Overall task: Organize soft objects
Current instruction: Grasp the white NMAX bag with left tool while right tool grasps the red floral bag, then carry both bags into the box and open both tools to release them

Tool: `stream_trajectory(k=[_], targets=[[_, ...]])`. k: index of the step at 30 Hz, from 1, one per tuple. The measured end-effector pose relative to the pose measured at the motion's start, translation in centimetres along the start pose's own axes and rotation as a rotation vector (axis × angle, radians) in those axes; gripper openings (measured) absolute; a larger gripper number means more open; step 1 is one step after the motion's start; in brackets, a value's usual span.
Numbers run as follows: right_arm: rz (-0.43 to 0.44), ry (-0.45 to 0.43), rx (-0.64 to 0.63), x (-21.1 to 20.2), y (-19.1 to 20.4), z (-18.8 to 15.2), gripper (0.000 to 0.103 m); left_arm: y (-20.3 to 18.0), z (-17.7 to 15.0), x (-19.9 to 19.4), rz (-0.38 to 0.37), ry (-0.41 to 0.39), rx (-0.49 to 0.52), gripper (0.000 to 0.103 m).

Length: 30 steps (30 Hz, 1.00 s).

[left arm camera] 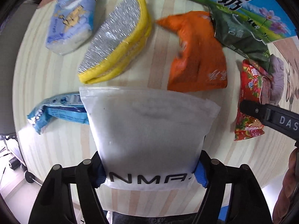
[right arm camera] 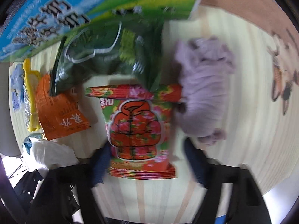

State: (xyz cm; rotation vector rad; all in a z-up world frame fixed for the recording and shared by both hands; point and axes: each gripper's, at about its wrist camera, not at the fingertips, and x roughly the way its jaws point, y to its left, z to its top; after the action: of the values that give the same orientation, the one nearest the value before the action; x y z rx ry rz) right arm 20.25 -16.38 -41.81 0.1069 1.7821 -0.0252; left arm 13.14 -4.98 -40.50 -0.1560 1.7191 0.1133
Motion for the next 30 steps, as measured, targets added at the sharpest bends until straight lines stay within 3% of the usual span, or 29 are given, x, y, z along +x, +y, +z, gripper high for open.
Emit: stream_trajectory(k=[5,10,13,18,22,26,30], targets=[[0.019,-0.012,-0.033,-0.5,0.6,-1.5,0.047,0.2,-1.1,-4.4,-0.004,-0.055,-0.031,0.069],[0.14,-0.036,-0.061,-4.2,-0.2,-4.3,0.046,-1.0,-1.8,-12.3,-0.074,-0.175,-0.039,0.069],[0.225,-0.085,-0.07,-8.4,-0.8,-5.3,0.046,-1.6,-0.2,-18.0,-0.137,-0.243,-0.026,0.069],[0.328,-0.204,-0.08,-17.9,-1.2,-3.0,0.046,-2.3,7.6,-24.3,-0.216,-0.27,0.041,0.07],[0.321,-0.279,-0.073,-23.0,-0.2,1.7,0.046,-3.4,15.9,-24.3,-0.174,-0.252,0.093,0.07],[0.245,-0.279,-0.023,-22.8,1.2,9.3,0.046,-3.5,25.1,-20.8,-0.191,-0.142,0.111,0.07],[0.168,-0.238,-0.005,-18.6,2.6,17.2,0.046,-4.3,31.6,-16.4,-0.19,-0.049,0.119,0.07]])
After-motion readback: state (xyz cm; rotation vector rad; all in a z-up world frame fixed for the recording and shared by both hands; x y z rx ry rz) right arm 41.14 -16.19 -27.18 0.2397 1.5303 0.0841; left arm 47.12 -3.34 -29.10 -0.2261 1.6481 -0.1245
